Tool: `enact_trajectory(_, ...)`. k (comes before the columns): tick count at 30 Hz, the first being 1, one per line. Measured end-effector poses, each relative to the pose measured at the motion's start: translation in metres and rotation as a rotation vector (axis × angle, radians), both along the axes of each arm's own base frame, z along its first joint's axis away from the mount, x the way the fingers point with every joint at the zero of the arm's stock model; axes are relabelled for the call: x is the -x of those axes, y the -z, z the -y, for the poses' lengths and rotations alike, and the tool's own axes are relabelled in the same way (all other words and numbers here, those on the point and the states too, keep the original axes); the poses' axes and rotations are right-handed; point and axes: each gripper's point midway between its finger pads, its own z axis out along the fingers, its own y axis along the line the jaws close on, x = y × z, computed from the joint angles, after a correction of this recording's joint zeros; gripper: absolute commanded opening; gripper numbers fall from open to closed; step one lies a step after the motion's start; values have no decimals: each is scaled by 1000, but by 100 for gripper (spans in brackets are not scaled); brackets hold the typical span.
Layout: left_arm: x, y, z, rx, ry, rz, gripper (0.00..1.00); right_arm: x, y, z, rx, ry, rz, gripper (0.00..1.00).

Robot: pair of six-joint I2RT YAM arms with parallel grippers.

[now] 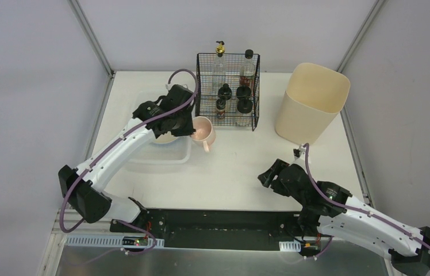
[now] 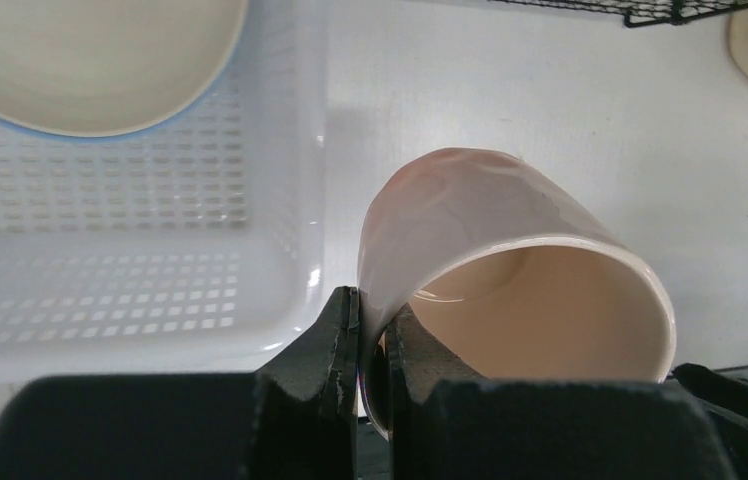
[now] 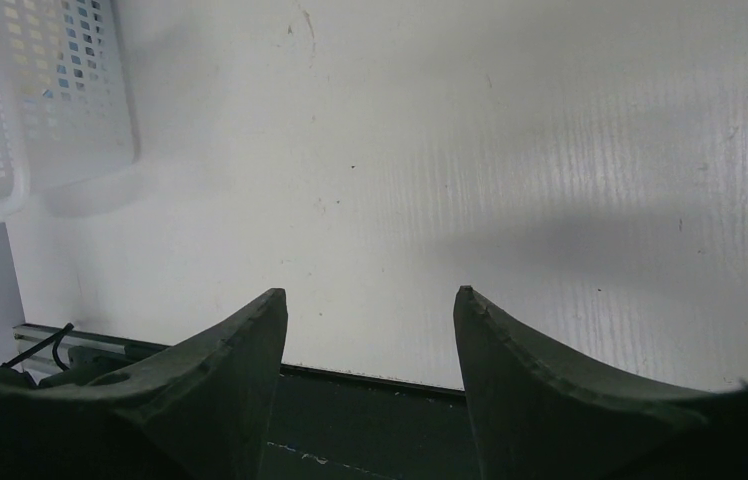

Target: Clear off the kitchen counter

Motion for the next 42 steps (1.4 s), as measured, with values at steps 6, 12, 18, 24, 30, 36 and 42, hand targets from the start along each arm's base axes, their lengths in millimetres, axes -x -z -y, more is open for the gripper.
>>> enact_trajectory(6, -3, -14, -58, -61, -123, 31, 0, 0, -3, 0, -17, 1, 8, 65)
enact_trajectory(12, -3, -5, -105, -106, -239, 17, 0, 1, -2, 1, -29, 7, 7, 64)
enact_trajectory(18, 4, 23, -138, -159, -311, -62, 0, 3, 4, 2, -21, 6, -10, 64)
enact_trajectory(24, 13, 49, -166, -179, -403, -140, 0, 4, 5, 2, -30, 11, -15, 64)
enact_trajectory(30, 24, 72, -184, -175, -504, -207, 0, 4, 3, 1, -44, 13, -15, 64)
enact_trajectory(36, 28, 82, -187, -150, -582, -231, 0, 6, 11, 3, -39, 16, -26, 64)
enact_trajectory(42, 32, 91, -188, -129, -664, -244, 0, 7, 13, 5, -39, 17, -27, 64)
